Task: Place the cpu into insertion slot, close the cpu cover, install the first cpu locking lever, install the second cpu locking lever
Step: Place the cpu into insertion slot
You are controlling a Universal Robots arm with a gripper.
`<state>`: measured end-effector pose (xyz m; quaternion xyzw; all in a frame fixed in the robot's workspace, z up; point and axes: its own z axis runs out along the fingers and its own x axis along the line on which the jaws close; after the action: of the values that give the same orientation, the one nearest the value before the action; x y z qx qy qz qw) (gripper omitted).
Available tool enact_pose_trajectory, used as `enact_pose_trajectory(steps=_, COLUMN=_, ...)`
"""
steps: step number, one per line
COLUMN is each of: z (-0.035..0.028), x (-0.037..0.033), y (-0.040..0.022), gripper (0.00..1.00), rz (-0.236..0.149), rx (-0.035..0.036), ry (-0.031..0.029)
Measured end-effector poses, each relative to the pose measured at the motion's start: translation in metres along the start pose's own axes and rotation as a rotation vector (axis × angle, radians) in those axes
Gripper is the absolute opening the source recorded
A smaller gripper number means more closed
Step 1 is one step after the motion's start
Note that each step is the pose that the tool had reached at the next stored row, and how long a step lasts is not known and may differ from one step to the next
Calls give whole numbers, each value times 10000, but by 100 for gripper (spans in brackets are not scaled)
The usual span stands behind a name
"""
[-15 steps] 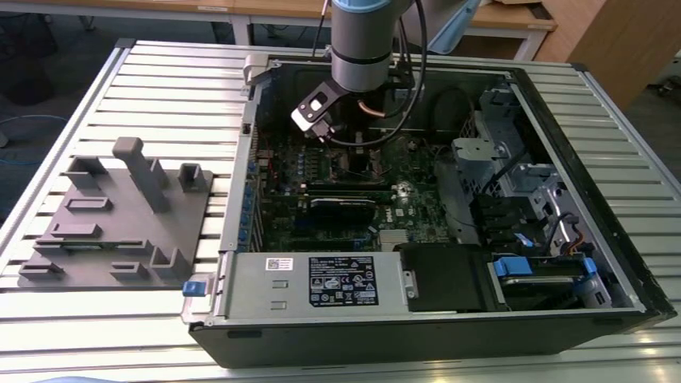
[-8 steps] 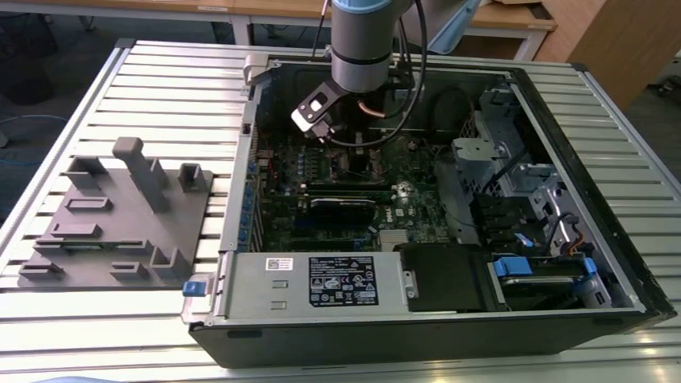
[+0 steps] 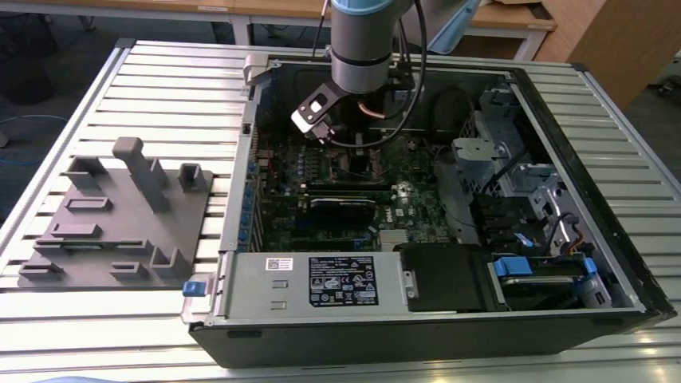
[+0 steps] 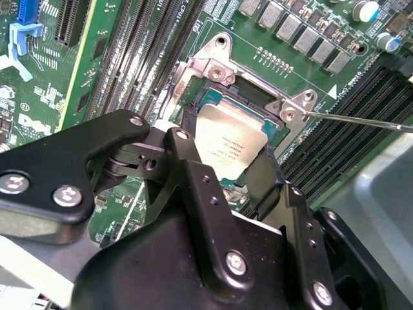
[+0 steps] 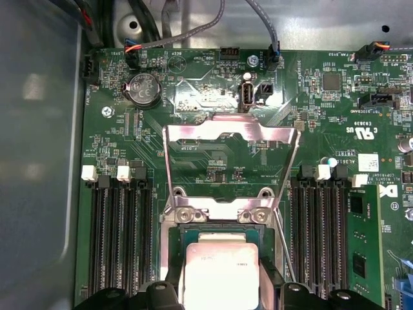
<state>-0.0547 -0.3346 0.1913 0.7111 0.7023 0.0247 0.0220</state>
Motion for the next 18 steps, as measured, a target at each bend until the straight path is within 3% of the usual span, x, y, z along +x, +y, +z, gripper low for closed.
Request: enact_pose_trajectory(steps=18, z=9, x=0, y=0, gripper=54, rz=0, rx=-4, ry=3)
